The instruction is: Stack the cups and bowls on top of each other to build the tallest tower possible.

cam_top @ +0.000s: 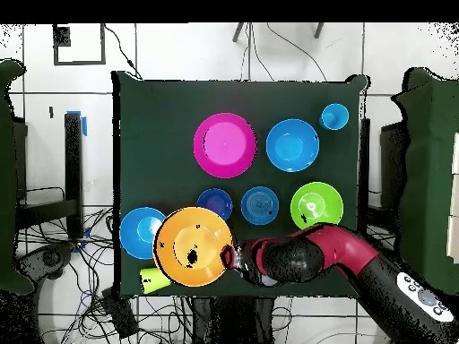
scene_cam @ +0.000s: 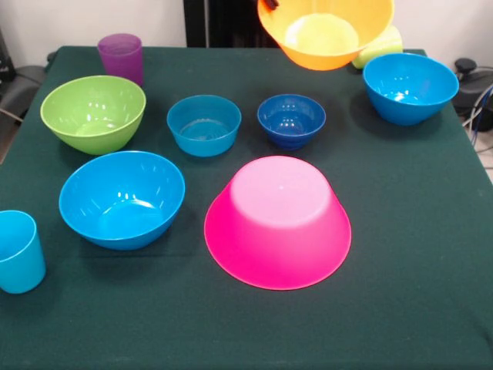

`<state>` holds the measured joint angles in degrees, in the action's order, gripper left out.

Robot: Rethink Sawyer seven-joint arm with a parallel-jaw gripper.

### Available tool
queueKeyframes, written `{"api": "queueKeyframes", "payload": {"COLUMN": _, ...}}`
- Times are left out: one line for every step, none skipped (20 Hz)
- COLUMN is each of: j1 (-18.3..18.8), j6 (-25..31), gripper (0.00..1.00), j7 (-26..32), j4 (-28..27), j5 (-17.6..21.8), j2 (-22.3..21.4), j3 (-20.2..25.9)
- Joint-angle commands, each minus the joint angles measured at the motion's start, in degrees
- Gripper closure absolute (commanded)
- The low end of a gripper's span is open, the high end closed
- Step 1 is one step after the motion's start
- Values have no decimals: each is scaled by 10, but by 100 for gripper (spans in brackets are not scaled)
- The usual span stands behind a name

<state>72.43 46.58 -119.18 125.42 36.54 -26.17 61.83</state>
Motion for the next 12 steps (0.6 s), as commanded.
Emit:
{"api": "queueKeyframes", "payload": {"j1": -43, "j6": -11, "gripper": 100, "j7": 114, "j4": -62, "j5": 12, "j2": 7, "j3": 24}}
{"api": "queueKeyframes", "payload": {"j1": -47, "j6": -16, "gripper": 100, "j7": 112, "j4": -67, "j5": 18, "j2": 4, "j3": 23}}
{"api": "queueKeyframes", "payload": {"j1": -49, "j6": -23, "gripper": 100, "j7": 111, "j4": -70, "j5": 24, "j2": 1, "j3": 25}}
{"api": "queueKeyframes", "payload": {"j1": -51, "j6": -26, "gripper": 100, "j7": 110, "j4": -72, "j5": 26, "j2": -3, "j3": 29}}
{"api": "queueKeyframes", "payload": {"j1": -53, "j6": -26, "gripper": 100, "j7": 110, "j4": -76, "j5": 25, "j2": -5, "j3": 32}}
{"api": "queueKeyframes", "payload": {"j1": -53, "j6": -31, "gripper": 100, "j7": 109, "j4": -77, "j5": 26, "j2": -9, "j3": 36}}
{"api": "queueKeyframes", "payload": {"j1": -52, "j6": -37, "gripper": 100, "j7": 106, "j4": -77, "j5": 27, "j2": -15, "j3": 41}}
{"api": "queueKeyframes", "payload": {"j1": -50, "j6": -44, "gripper": 100, "j7": 105, "j4": -75, "j5": 31, "j2": -20, "j3": 47}}
{"api": "queueKeyframes", "payload": {"j1": -49, "j6": -54, "gripper": 100, "j7": 102, "j4": -74, "j5": 35, "j2": -26, "j3": 53}}
{"api": "queueKeyframes", "payload": {"j1": -48, "j6": -57, "gripper": 100, "j7": 100, "j4": -74, "j5": 37, "j2": -31, "j3": 58}}
{"api": "queueKeyframes", "payload": {"j1": -47, "j6": -61, "gripper": 100, "j7": 97, "j4": -74, "j5": 38, "j2": -35, "j3": 62}}
{"api": "queueKeyframes", "payload": {"j1": -44, "j6": -66, "gripper": 100, "j7": 100, "j4": -75, "j5": 39, "j2": -35, "j3": 68}}
